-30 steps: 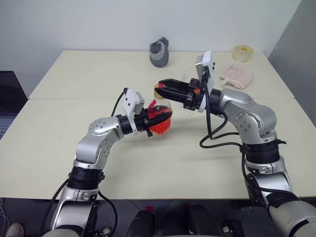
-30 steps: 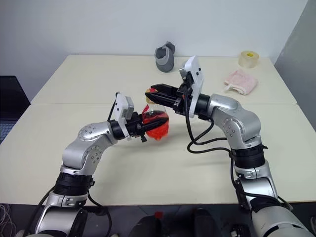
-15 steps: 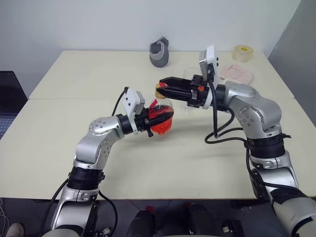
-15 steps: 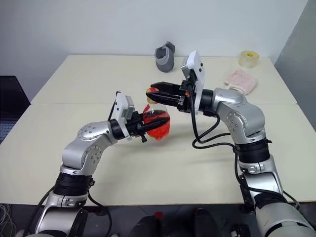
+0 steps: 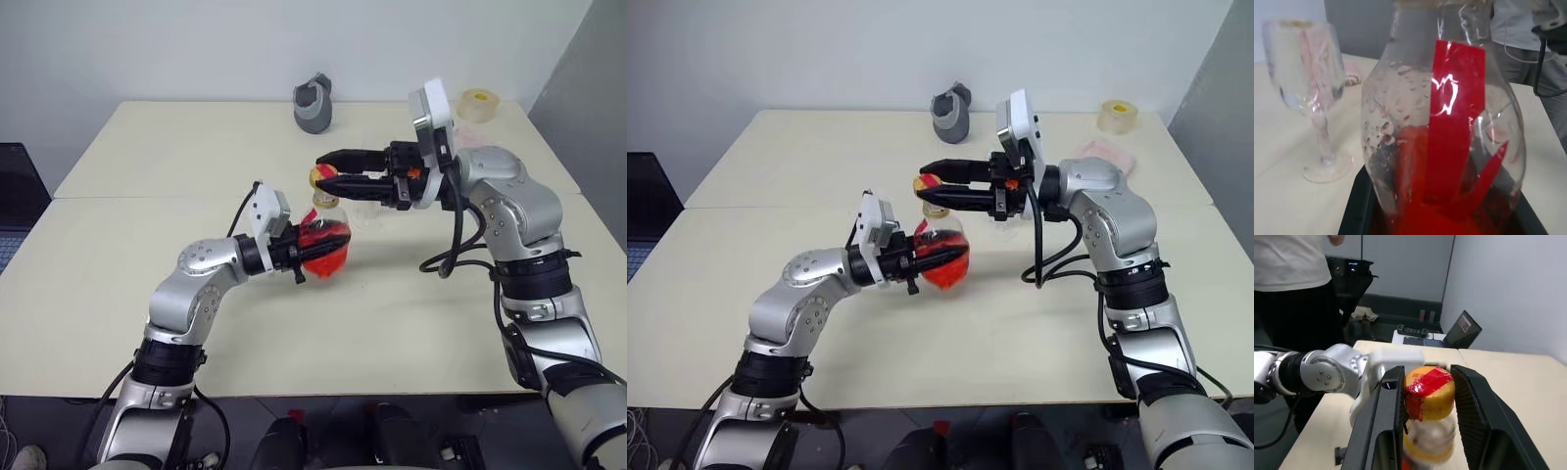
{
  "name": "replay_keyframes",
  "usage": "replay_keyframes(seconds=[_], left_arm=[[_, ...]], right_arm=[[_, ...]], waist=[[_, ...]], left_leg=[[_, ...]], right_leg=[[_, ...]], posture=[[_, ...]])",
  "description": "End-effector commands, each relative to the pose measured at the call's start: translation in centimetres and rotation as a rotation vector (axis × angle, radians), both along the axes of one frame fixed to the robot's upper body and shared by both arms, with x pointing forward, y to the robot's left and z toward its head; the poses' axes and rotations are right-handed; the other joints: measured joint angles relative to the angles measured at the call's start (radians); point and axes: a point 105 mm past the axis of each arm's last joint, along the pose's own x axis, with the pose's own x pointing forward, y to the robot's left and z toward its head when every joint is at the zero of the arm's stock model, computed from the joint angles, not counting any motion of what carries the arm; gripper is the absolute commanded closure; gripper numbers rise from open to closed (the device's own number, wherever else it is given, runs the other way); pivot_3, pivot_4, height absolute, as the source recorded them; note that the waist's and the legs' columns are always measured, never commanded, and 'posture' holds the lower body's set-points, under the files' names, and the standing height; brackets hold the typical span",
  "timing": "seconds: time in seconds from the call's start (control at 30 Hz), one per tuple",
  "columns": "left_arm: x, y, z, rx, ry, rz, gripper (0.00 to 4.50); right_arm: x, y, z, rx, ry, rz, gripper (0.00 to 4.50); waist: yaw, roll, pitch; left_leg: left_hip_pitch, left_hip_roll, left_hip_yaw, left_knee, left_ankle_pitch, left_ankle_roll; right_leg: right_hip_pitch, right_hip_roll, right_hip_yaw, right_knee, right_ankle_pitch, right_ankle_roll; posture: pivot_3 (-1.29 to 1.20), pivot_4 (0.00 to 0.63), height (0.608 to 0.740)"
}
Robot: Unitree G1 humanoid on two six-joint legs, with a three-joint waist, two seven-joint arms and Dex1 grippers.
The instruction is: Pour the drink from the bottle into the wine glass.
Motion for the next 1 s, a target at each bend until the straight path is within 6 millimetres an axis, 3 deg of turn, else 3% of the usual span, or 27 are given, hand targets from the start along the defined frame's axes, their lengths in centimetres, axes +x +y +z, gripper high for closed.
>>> replay_keyframes(seconds=[0.03,0.27,0.43,0.53,0.7,0.87,1.0], left_arm=[[-0.9,-0.5,1.5,-0.021,-0.058,-0.036,3.16],[-0.6,-0.5,1.8,-0.029,-0.064,-0.029,3.16],[-0.5,-0.3,1.8,-0.03,-0.066,-0.014,3.16],[-0.2,0.4,2.0,-0.033,-0.07,0.025,3.16],[-0.2,1.3,1.7,-0.029,-0.061,0.07,3.16],[-0.5,1.4,1.3,-0.033,-0.044,0.083,3.16],[-1.0,0.8,1.1,-0.03,-0.036,0.057,3.16]], right_arm=[[0.5,-0.4,1.9,0.093,0.13,-0.024,3.36],[-0.1,-1.2,1.7,0.123,0.322,-0.027,3.36],[-0.5,-2.1,1.4,0.136,0.269,-0.106,3.36],[-1.1,-3.5,0.2,0.109,0.201,-0.206,3.36],[-1.6,-6.3,-3.9,0.047,0.191,-0.424,3.36],[0.1,-10.3,-8.7,0.043,0.224,-0.807,3.36],[1.0,-12.3,-13.3,0.001,0.262,-1.04,3.36]], waist=[[0.001,0.0,0.0],[0.005,0.0,0.0],[0.006,0.0,0.0],[0.007,0.0,0.0],[0.015,0.0,0.0],[0.018,0.0,0.0],[0.018,0.0,0.0]], left_leg=[[0.0,0.0,0.0,0.0,0.0,0.0],[-0.001,0.0,0.0,0.0,0.0,-0.001],[-0.001,-0.001,0.001,0.0,-0.001,0.001],[-0.001,-0.001,0.0,0.0,-0.001,0.002],[-0.001,-0.001,0.0,0.0,-0.001,0.002],[0.0,0.0,0.001,0.0,-0.001,0.002],[0.0,0.0,0.002,0.0,-0.001,0.001]], right_leg=[[0.0,0.0,0.0,0.0,0.0,0.0],[0.0,-0.002,0.0,0.0,0.0,0.0],[0.0,-0.001,0.0,0.0,0.0,0.0],[0.0,-0.001,0.0,0.0,0.0,0.0],[0.001,-0.002,0.0,-0.001,0.0,0.0],[0.001,-0.001,0.0,0.0,0.0,0.0],[0.001,0.0,0.001,0.0,0.0,0.0]], posture=[[0.0,0.15,0.74],[0.0,0.15,0.74],[0.0,0.15,0.74],[0.0,0.15,0.74],[0.0,0.15,0.74],[0.0,0.15,0.74],[0.0,0.15,0.74]])
